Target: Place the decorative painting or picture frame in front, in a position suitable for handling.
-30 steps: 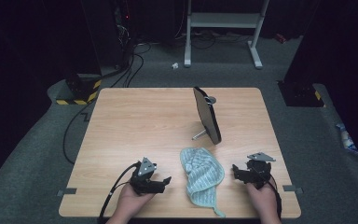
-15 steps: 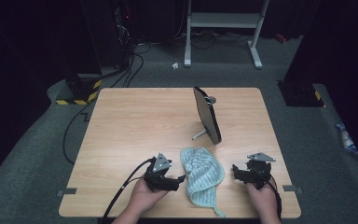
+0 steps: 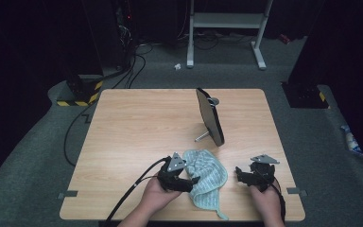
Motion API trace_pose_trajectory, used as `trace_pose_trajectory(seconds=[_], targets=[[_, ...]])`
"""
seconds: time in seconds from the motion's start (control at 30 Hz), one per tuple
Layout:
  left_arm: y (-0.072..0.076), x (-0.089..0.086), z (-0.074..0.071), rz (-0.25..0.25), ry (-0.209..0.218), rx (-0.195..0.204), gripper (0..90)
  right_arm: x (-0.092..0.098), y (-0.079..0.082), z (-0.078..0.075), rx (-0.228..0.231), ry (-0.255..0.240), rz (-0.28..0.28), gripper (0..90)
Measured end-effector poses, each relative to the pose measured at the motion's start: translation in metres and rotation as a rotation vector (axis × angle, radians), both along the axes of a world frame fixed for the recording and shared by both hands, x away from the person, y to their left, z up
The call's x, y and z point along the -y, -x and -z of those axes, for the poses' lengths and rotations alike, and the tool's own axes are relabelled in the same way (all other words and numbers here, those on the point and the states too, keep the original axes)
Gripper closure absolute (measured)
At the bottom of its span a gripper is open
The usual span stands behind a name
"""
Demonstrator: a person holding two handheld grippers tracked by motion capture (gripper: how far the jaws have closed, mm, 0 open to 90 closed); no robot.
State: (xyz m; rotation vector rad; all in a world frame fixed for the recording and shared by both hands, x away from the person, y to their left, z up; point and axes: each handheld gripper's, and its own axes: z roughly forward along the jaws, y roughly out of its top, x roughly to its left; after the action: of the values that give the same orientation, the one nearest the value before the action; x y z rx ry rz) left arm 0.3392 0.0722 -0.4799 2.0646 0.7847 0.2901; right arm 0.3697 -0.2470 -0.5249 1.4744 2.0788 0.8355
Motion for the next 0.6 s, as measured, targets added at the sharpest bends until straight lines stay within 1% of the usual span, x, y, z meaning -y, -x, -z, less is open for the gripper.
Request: trace_pose_trajectory(seconds=[0.1, 0.13, 0.2, 0.27, 0.33, 0.37, 0.47, 0.53, 0.6], targets=[[-0.002, 0.007, 0.003, 0.021, 0.005, -0.004, 18.2, 0.000, 0.000, 0.000, 0.000, 0.000, 0.000, 9.8], [-0.002, 0.011, 0.005, 0.029, -0.002, -0.011, 18.1, 0.000, 0.000, 0.000, 0.000, 0.000, -0.001, 9.8], [-0.004, 0.017, 0.008, 0.037, -0.027, -0.018, 18.2, 0.000, 0.000, 0.000, 0.000, 0.000, 0.000, 9.8], [-0.005, 0.022, 0.014, 0.038, -0.046, -0.034, 20.6, 0.000, 0.000, 0.000, 0.000, 0.000, 0.000, 9.8], [-0.007, 0.025, 0.019, 0.044, -0.054, -0.047, 24.3, 0.000, 0.000, 0.000, 0.000, 0.000, 0.000, 9.8], [-0.007, 0.026, 0.020, 0.045, -0.061, -0.048, 27.6, 0.000, 0.000, 0.000, 0.000, 0.000, 0.000, 9.8], [-0.008, 0.029, 0.028, 0.052, -0.098, -0.058, 38.0, 0.000, 0.000, 0.000, 0.000, 0.000, 0.000, 9.8], [-0.008, 0.030, 0.030, 0.055, -0.108, -0.056, 42.6, 0.000, 0.000, 0.000, 0.000, 0.000, 0.000, 9.8], [-0.008, 0.030, 0.030, 0.054, -0.115, -0.048, 50.6, 0.000, 0.000, 0.000, 0.000, -0.001, 0.000, 9.8]])
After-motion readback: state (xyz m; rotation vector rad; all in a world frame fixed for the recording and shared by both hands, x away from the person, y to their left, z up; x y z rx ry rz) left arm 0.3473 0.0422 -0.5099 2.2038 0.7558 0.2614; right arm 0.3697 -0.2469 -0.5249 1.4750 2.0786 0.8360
